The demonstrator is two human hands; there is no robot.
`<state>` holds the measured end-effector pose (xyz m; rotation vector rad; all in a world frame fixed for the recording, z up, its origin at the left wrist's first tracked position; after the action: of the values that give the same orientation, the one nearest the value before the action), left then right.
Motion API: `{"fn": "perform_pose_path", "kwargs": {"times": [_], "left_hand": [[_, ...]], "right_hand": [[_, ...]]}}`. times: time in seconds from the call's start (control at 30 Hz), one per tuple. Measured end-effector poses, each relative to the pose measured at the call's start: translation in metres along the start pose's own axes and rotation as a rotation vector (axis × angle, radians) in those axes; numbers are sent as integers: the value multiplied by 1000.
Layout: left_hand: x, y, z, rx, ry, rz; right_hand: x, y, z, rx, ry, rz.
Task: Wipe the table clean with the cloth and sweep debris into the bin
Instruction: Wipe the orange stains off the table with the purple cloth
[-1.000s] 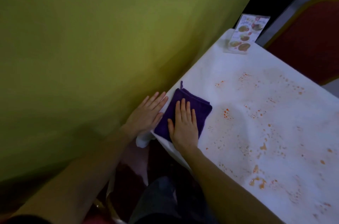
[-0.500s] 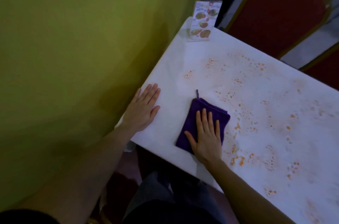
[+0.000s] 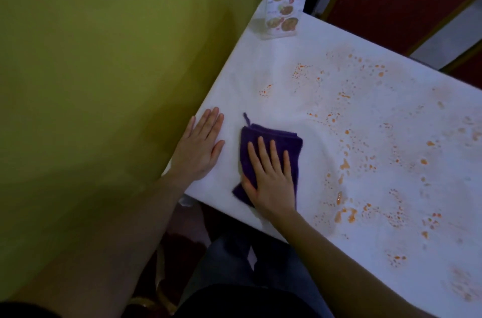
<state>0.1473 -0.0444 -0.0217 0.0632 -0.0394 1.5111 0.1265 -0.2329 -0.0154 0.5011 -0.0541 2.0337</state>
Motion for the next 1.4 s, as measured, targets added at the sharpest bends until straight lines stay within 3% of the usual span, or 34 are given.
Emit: {"fn": "perform_pose_path", "kwargs": {"times": [0.17,0.27,0.37,0.53,0.63,0.73,0.9,1.07,1.23,1.4], "left_hand": [[1,-2,-2,-17,8,12],[0,-1,-3,-25,1,10],[0,-1,-4,-18,-6,12],[0,-1,-2,-17,-16,7],[0,0,-4,-9,-19,4],[0,0,-5,-8,-13,3],[2,0,-6,-10,-19,10],[0,-1,-6,-12,-12,11],[1,-1,-3,-15,-14,12],[-2,-1,-1,-9,-17,9]], "right_hand": [[-80,43,27,-73,28,-114],[-119,18,48,-106,5,-292],[-112,-35,57,-141,-18,-359],[-27,-80,31,-88,15,-177],[10,-42,7,-8,35,-14],[-6,8,0,39,30,26],[-95,40,32,-44,14,-200],[-133,-21,60,-107,-8,-355],[-68,-52,41,-79,35,-196],[-34,18,13,20,36,19]]}}
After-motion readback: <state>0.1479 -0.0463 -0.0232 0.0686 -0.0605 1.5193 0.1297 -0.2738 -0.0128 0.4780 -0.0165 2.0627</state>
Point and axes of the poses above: each hand's wrist, its own y-axis away from the middle knuckle, its own z-axis out of the back of the hand, x = y × z, the point moved 7 cm from there along -y, towards the middle knuckle, and after that the axes turned 12 degrees about -y, right-handed, at the moved point
